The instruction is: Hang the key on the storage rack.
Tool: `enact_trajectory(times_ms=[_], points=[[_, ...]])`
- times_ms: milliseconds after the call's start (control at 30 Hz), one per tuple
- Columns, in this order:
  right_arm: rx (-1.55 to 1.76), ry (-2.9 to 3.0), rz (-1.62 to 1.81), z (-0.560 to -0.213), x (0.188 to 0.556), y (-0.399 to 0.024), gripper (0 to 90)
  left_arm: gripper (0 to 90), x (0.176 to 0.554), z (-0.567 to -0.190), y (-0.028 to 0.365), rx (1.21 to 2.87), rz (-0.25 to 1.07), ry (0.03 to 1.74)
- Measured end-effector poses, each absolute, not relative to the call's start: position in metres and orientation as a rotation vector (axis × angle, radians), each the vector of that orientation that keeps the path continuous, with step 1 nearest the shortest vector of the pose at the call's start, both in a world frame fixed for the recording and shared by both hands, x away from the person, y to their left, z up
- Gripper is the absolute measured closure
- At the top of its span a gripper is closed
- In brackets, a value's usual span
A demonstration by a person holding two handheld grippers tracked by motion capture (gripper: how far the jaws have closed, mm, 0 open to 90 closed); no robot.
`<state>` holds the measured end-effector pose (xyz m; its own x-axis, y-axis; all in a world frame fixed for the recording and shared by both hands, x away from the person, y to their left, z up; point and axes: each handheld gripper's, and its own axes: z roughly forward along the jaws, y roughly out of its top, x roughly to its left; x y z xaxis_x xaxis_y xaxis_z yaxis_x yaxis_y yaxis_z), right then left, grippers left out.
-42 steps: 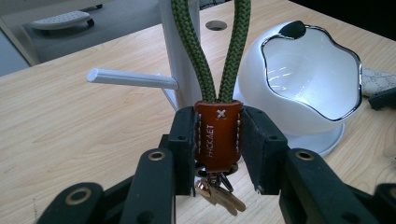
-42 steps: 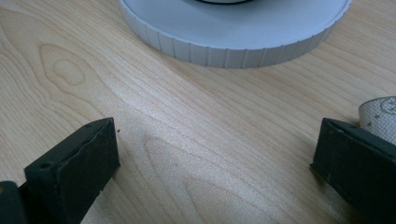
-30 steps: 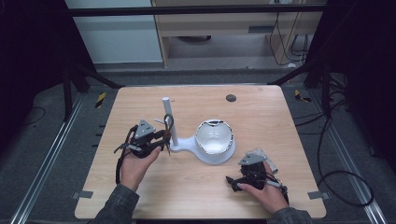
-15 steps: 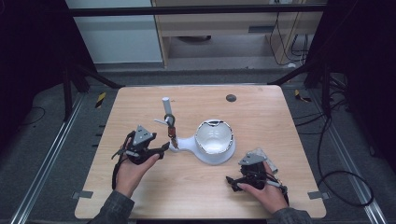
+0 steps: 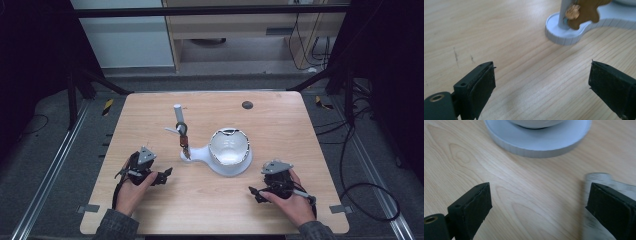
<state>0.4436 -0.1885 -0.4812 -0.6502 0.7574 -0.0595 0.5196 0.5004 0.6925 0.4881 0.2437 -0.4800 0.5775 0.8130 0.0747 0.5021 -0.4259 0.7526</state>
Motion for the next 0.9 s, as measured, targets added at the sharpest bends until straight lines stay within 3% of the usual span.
enact_trajectory(times_ms=[367, 900], points=[[1.098, 2.411, 0.782, -0.45, 0.447, -0.222, 7.6, 4.8, 0.496, -0.492, 0.261, 2.093, 0.582, 1.194], [1.245, 2.542, 0.585, -0.442, 0.469, -0.235, 6.9, 4.4, 0.498, -0.502, 0.261, 2.146, 0.521, 1.208]])
